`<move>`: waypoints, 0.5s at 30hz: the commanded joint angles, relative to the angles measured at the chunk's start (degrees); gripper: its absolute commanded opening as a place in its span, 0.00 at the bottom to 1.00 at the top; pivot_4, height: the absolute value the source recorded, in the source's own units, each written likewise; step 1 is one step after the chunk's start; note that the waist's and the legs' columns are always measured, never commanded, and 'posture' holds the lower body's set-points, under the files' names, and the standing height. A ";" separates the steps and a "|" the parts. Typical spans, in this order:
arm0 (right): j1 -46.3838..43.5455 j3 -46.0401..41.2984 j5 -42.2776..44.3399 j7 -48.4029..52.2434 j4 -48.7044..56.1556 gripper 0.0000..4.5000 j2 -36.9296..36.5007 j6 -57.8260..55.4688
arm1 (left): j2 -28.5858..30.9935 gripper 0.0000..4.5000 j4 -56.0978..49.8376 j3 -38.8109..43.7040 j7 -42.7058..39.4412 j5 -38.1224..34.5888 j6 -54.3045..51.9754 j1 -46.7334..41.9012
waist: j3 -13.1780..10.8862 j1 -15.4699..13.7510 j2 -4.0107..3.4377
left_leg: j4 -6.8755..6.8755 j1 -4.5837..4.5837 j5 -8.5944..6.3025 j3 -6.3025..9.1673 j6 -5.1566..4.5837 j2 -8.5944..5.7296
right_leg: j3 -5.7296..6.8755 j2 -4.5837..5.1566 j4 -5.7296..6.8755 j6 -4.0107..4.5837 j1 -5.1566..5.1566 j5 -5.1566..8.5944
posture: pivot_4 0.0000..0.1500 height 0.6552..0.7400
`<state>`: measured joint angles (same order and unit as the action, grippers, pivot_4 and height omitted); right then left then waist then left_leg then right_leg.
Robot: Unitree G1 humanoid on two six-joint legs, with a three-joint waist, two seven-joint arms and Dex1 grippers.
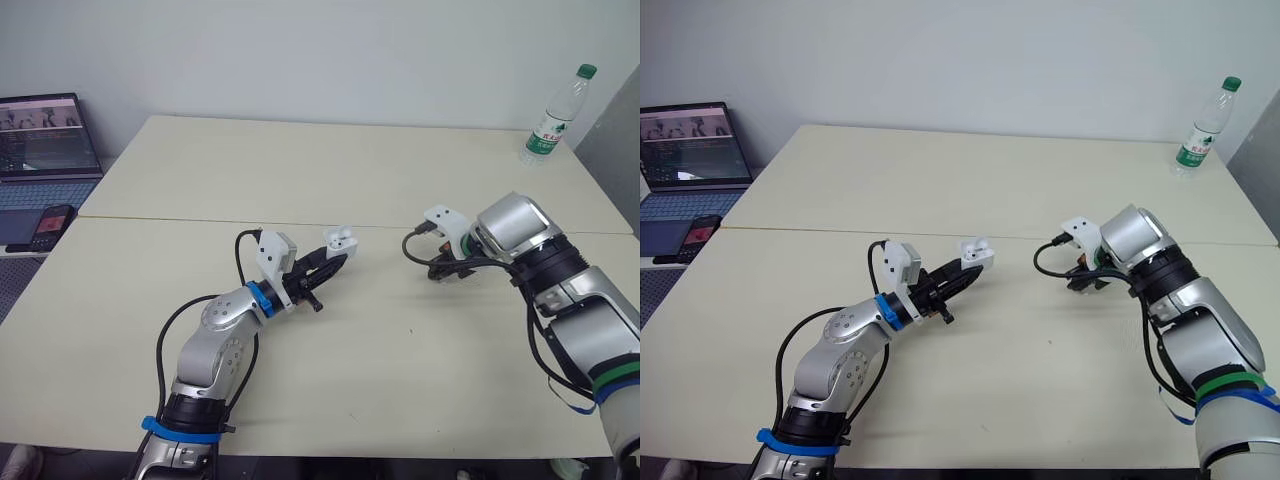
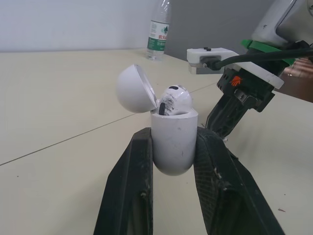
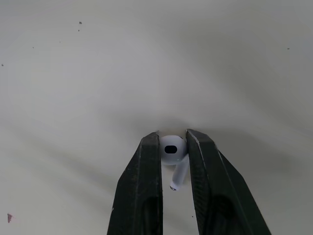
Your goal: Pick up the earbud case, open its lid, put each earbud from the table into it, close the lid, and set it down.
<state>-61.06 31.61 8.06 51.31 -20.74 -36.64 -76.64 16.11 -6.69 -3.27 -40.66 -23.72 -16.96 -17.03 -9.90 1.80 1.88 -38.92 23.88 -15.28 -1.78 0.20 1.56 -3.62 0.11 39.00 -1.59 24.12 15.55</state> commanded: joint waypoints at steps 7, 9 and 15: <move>17.17 0.53 0.34 23.88 30.49 0.08 -25.76 34.49 | 0.60 0.17 -2.27 0.45 -0.15 -0.18 1.04 0.36 | -0.03 -0.23 -0.02 | 0.00 0.07 -0.01 0.08 0.00 -0.09 | 0.07 0.03 -0.13 -0.03 -0.04 0.02 | 1.00 0.99; 21.70 -1.37 0.28 26.95 32.95 0.08 -29.47 42.17 | 0.63 0.17 -2.21 0.49 -0.19 -0.23 1.06 0.36 | -0.03 -0.20 -0.03 | 0.00 0.02 -0.01 0.07 -0.01 -0.05 | 0.07 0.00 -0.10 -0.03 -0.05 0.02 | 1.00 0.99; 33.66 -6.61 -2.94 27.84 33.20 0.08 -34.01 63.14 | 0.44 0.17 -1.76 0.39 -0.26 -0.11 1.41 0.22 | -0.03 0.15 -0.02 | -0.03 -0.24 0.02 -0.10 0.00 0.08 | 0.03 -0.18 0.00 -0.04 -0.13 0.02 | 1.00 0.99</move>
<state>-27.98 27.54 6.44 79.72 12.29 -70.45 -18.92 16.64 -6.59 -3.13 -40.68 -23.67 -16.84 -16.40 -9.93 1.95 1.85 -38.95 23.58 -15.26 -1.92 0.21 1.65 -3.61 -0.08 39.01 -1.63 23.97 15.57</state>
